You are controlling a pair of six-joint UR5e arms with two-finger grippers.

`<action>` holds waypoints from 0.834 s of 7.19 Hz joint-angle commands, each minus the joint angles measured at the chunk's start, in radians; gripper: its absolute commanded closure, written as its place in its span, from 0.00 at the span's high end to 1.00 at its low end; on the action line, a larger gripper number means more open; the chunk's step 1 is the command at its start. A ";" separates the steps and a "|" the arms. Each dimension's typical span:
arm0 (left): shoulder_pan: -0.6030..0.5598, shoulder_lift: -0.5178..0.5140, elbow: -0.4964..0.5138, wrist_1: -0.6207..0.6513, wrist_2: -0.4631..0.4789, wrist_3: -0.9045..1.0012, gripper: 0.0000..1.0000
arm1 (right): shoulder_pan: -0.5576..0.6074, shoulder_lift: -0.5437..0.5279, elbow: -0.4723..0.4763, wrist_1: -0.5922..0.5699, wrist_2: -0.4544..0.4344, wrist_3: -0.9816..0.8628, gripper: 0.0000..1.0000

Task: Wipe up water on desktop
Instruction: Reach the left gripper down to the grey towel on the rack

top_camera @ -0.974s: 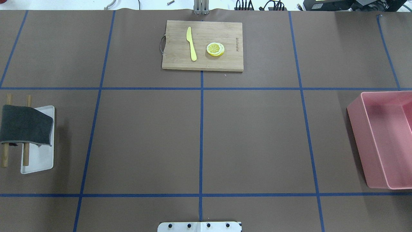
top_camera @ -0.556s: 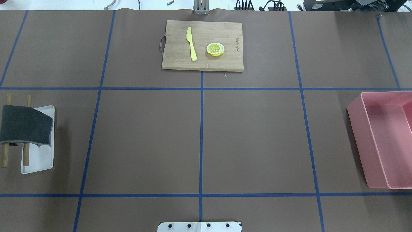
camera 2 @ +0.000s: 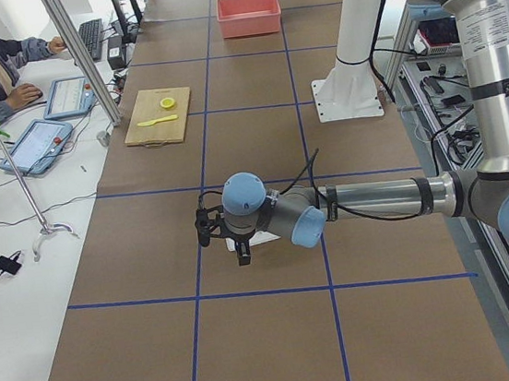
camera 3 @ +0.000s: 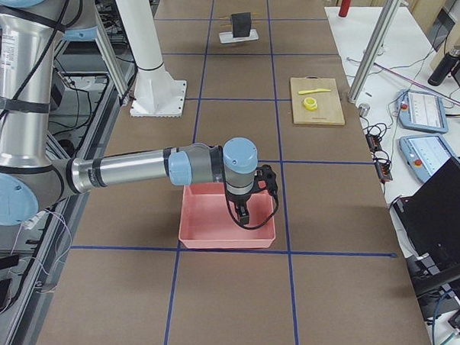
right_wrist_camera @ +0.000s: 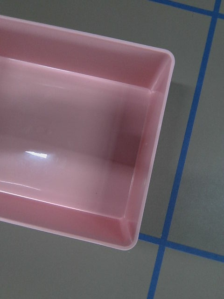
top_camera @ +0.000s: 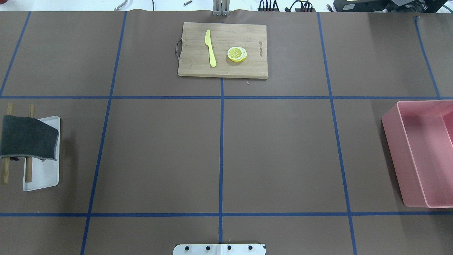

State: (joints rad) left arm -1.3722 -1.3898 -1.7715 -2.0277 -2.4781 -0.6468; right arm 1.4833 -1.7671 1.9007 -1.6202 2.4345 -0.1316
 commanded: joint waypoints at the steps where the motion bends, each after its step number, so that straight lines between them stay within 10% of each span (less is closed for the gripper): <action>1: 0.132 -0.005 -0.049 0.000 0.028 -0.161 0.97 | -0.018 0.000 0.000 0.000 0.000 0.001 1.00; 6: 0.237 0.000 -0.060 -0.002 0.070 -0.228 0.60 | -0.031 0.000 0.000 0.000 0.002 0.001 1.00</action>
State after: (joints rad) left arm -1.1404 -1.3904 -1.8319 -2.0291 -2.4084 -0.8707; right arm 1.4537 -1.7669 1.9006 -1.6199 2.4359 -0.1304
